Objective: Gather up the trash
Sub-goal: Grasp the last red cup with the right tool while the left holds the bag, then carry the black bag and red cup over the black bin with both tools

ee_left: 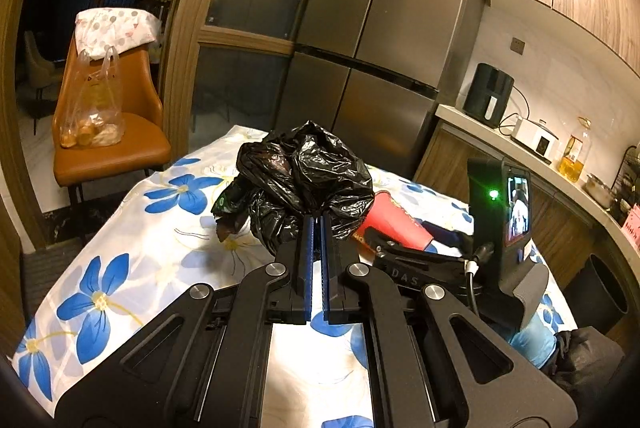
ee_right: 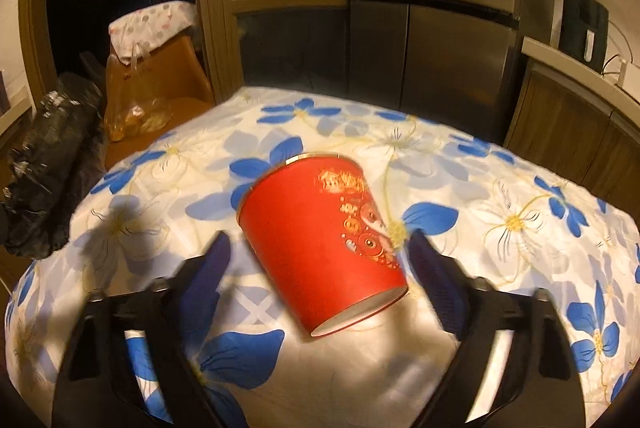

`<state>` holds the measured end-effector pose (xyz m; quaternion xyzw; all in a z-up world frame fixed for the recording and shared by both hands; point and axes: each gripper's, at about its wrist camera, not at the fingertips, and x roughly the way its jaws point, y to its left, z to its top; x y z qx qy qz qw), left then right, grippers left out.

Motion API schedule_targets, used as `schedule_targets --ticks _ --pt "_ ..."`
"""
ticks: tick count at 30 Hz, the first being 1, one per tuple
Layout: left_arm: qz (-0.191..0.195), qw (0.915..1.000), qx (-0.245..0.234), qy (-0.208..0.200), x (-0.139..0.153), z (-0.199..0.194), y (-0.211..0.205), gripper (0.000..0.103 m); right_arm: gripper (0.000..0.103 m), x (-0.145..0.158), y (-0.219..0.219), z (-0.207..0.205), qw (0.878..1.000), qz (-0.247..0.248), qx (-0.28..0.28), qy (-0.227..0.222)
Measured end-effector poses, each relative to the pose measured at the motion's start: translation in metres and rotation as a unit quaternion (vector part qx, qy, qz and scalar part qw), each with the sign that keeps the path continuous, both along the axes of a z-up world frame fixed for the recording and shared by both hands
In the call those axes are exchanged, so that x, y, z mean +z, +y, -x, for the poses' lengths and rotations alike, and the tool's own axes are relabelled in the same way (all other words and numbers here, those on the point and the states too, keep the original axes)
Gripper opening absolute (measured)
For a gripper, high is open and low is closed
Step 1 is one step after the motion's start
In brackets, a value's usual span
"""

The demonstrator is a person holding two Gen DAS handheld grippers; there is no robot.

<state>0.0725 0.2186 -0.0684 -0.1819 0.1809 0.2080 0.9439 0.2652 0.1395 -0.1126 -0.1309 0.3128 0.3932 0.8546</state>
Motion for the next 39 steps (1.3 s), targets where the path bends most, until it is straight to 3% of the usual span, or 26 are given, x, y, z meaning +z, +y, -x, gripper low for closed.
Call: schedule_targets --ticks 5,17,30,39 --pt "0.005 1.0000 0.002 0.003 0.000 0.001 0.000 0.002 0.061 0.002 -0.005 0.002 1.000 -0.006 -0.001 0.001" --pt "-0.003 0.9999 -0.010 0.007 0.001 -0.004 -0.016 0.002 0.060 0.020 -0.056 0.013 0.999 -0.038 -0.036 -0.005" --pt "-0.019 0.9982 -0.056 0.014 0.006 -0.025 -0.074 0.002 0.060 0.055 -0.157 0.034 0.991 -0.083 -0.100 -0.042" --pt "-0.043 0.9924 -0.115 0.011 0.018 -0.055 -0.138 0.002 0.060 0.074 -0.245 0.040 0.977 -0.106 -0.171 -0.065"
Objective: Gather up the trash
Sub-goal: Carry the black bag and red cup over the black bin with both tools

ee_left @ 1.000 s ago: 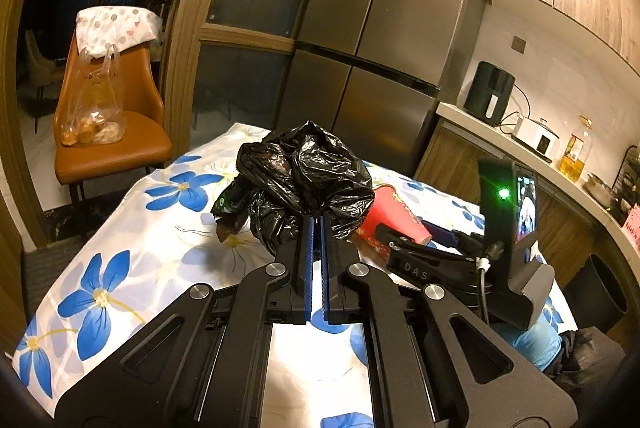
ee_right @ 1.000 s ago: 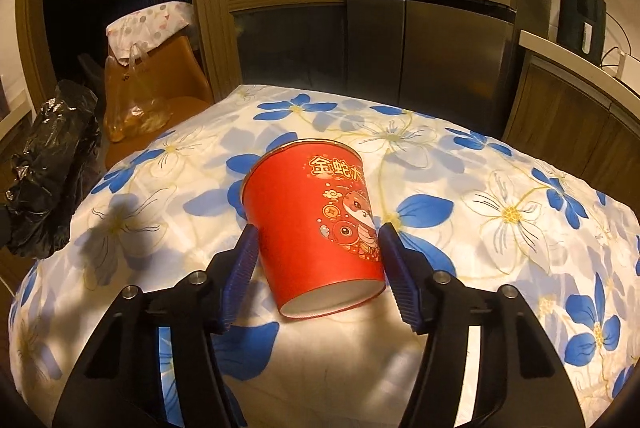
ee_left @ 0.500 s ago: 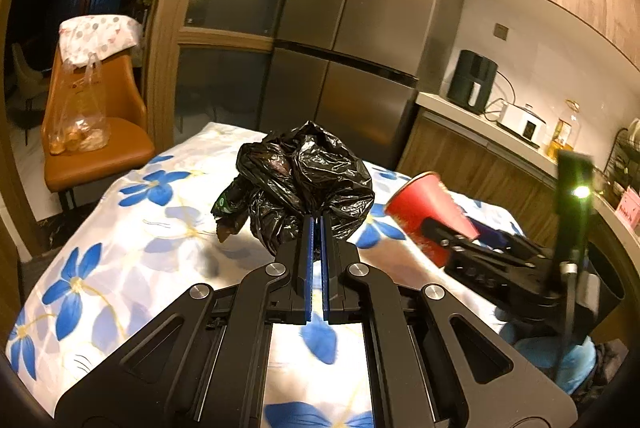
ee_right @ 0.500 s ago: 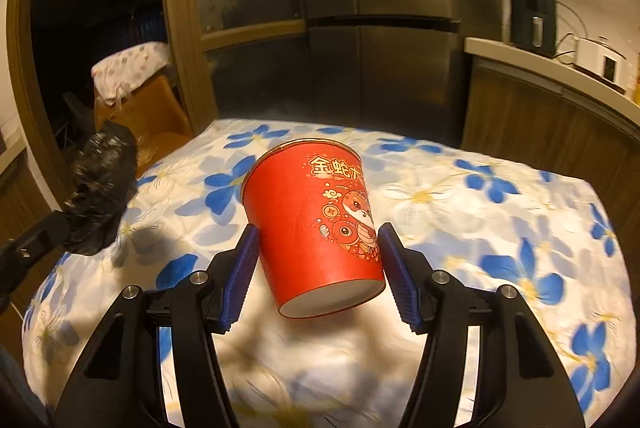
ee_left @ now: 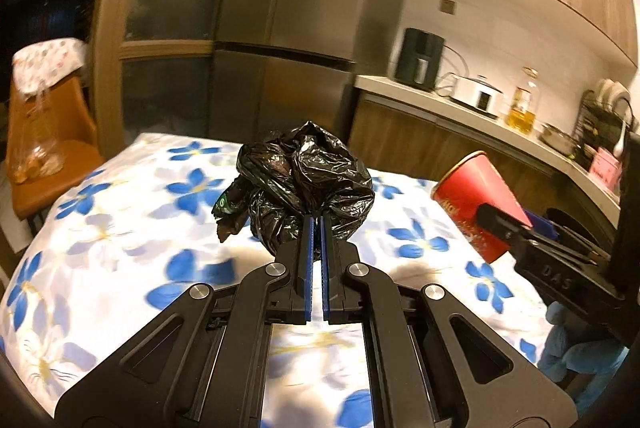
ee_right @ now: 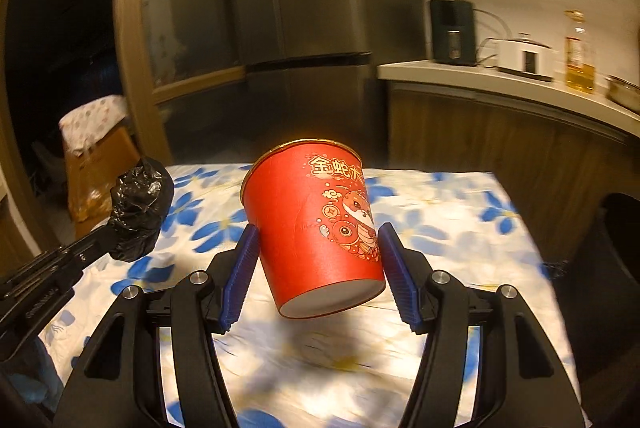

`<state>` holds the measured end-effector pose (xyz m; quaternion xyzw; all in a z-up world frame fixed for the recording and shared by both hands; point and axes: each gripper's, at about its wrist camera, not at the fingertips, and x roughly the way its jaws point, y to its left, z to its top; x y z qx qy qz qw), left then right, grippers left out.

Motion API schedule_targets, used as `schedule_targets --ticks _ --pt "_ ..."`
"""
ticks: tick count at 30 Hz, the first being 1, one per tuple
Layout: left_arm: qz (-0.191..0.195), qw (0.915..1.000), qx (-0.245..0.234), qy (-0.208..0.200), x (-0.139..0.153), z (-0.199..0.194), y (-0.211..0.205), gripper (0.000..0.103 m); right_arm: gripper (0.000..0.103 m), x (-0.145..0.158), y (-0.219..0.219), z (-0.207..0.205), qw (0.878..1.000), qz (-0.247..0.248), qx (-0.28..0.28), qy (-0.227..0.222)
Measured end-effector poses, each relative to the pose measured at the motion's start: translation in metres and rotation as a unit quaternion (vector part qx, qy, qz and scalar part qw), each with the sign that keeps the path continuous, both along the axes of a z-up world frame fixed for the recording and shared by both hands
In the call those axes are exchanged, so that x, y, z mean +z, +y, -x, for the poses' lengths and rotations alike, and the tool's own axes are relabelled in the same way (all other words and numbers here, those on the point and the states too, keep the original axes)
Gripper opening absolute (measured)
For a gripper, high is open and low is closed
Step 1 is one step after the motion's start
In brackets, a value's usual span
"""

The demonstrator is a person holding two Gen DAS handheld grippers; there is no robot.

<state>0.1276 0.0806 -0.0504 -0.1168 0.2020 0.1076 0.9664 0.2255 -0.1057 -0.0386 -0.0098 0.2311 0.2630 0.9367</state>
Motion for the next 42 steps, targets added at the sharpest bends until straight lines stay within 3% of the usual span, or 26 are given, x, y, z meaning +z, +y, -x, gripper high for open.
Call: schedule_targets --ticks 10,24,36,42 --pt "-0.011 0.9972 -0.074 -0.006 0.010 -0.031 -0.072 0.002 0.060 0.015 -0.087 0.008 0.996 -0.019 -0.084 -0.021" --pt "-0.035 0.9826 -0.182 -0.016 0.022 -0.067 -0.175 0.002 0.060 0.019 -0.174 0.023 0.982 -0.032 -0.182 -0.038" --pt "-0.038 0.9641 -0.260 -0.035 0.034 -0.109 -0.269 0.002 0.060 0.018 -0.268 0.020 0.948 -0.051 -0.309 -0.063" --pt "-0.036 0.9532 -0.298 -0.039 0.032 -0.136 -0.314 0.002 0.060 0.014 -0.299 0.016 0.934 -0.064 -0.343 -0.070"
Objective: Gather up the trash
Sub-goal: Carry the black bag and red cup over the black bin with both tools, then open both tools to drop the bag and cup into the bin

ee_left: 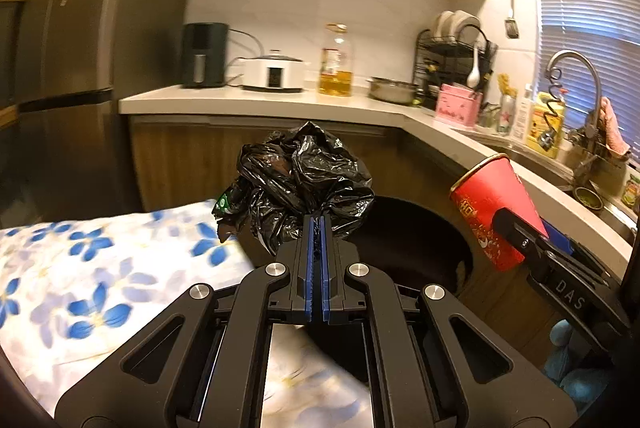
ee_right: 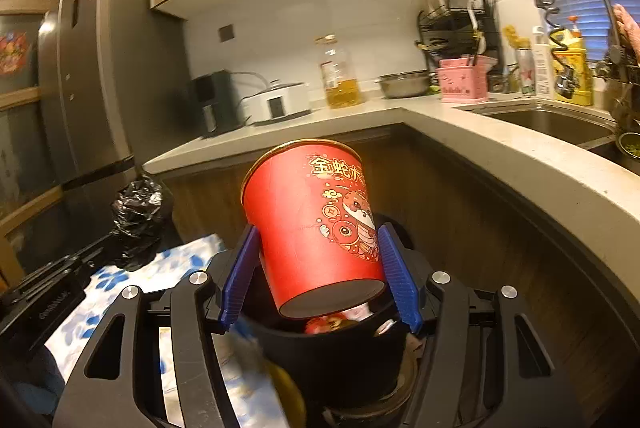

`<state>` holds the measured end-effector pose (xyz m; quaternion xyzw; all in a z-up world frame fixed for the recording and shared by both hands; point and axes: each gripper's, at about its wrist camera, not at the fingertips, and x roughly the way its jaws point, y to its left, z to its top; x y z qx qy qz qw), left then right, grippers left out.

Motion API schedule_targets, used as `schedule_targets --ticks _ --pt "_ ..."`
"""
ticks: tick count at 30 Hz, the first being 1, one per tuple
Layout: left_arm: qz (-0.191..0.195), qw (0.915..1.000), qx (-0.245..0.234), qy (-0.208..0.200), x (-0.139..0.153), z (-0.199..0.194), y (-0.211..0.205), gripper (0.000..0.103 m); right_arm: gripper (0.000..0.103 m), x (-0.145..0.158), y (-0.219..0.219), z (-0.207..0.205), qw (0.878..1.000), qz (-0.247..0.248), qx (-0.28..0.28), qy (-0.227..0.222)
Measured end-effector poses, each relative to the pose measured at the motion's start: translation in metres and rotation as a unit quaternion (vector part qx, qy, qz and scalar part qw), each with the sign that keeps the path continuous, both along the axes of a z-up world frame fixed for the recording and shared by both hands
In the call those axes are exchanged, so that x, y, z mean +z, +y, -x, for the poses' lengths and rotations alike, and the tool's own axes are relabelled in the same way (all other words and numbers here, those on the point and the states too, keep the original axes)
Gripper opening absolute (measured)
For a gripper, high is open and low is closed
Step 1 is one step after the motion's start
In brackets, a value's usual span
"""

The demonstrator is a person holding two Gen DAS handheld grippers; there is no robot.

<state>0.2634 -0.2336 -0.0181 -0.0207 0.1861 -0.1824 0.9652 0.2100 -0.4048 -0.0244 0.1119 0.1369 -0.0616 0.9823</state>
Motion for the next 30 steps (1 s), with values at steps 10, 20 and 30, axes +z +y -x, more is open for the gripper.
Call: schedule_targets --ticks 10,20,30 --pt "-0.010 0.9984 -0.055 0.005 -0.017 -0.040 -0.055 0.002 0.061 -0.006 -0.027 -0.022 1.000 -0.005 -0.023 0.000" --pt "-0.006 0.9951 -0.095 0.029 -0.036 -0.061 -0.069 0.004 0.061 -0.012 -0.032 -0.041 1.000 -0.003 -0.021 0.006" --pt "0.002 0.9965 -0.072 0.042 -0.047 -0.063 -0.039 0.062 0.062 -0.019 -0.024 -0.056 1.000 -0.005 -0.008 0.021"
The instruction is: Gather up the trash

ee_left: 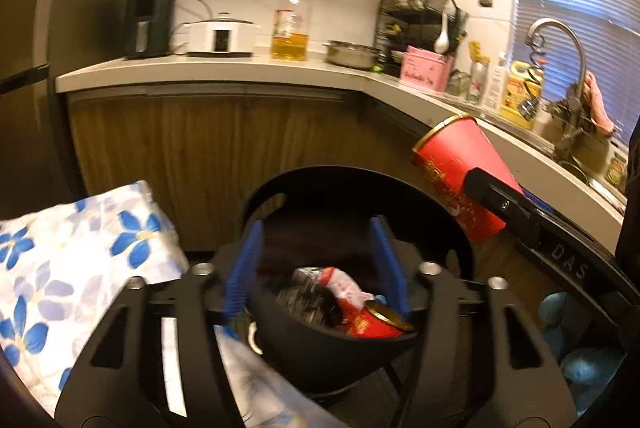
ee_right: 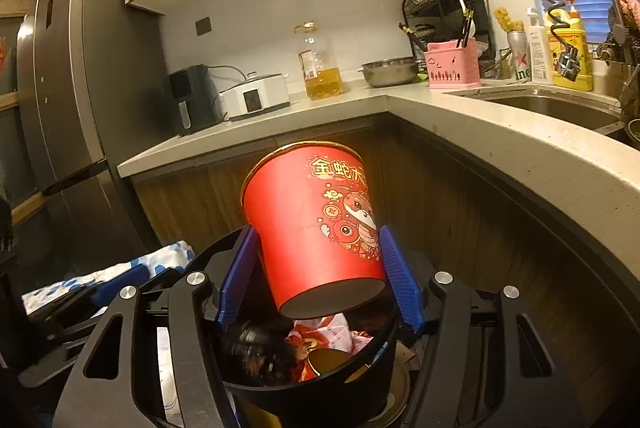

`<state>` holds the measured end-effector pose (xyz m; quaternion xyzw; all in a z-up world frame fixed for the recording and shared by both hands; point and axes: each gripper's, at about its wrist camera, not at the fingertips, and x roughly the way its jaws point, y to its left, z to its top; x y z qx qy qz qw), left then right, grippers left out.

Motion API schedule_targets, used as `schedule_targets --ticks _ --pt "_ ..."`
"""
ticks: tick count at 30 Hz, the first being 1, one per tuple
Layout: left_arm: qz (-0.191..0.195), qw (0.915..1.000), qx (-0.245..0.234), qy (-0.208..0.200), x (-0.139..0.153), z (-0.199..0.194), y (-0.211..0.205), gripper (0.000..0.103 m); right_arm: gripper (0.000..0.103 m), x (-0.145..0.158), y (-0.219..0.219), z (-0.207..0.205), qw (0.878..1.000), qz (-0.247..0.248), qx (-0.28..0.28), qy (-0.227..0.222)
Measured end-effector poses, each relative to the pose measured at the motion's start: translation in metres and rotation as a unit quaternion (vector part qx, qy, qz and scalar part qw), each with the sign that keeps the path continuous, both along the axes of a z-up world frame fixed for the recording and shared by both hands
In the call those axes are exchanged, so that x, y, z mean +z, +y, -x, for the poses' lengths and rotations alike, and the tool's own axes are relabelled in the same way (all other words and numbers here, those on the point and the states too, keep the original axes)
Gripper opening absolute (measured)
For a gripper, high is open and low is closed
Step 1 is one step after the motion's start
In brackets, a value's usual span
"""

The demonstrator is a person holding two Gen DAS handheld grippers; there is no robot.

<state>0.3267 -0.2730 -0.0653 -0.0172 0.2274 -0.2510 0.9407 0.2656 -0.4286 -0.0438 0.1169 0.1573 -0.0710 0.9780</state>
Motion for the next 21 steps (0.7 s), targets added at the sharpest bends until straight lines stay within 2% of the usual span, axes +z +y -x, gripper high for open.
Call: schedule_targets --ticks 2,3,5,10,12,14,21 --pt "0.003 0.9998 0.022 0.002 0.000 0.006 0.013 0.075 0.065 -0.001 0.002 -0.003 1.000 0.002 0.007 0.003" --pt "0.003 0.9995 0.031 0.004 -0.001 0.011 0.020 0.077 0.067 -0.002 0.004 -0.005 1.000 0.002 0.012 0.006" --pt "-0.005 0.9984 0.055 0.004 -0.002 0.019 0.033 0.086 0.082 -0.004 0.005 -0.007 1.000 0.001 0.014 0.007" --pt "-0.030 0.9941 0.104 0.007 -0.001 0.038 0.056 0.095 0.087 -0.004 0.009 0.004 1.000 0.001 0.007 0.012" --pt "-0.037 0.9921 0.120 0.009 0.000 0.048 0.067 0.097 0.089 -0.002 0.012 0.013 1.000 0.005 0.006 0.012" --pt "-0.044 0.9901 0.133 0.012 0.002 0.058 0.076 0.097 0.097 0.000 0.019 0.025 1.000 0.018 0.001 0.018" --pt "-0.051 0.9862 0.157 0.014 0.009 0.100 0.103 0.097 0.097 0.004 0.051 0.072 0.997 0.056 0.009 0.057"
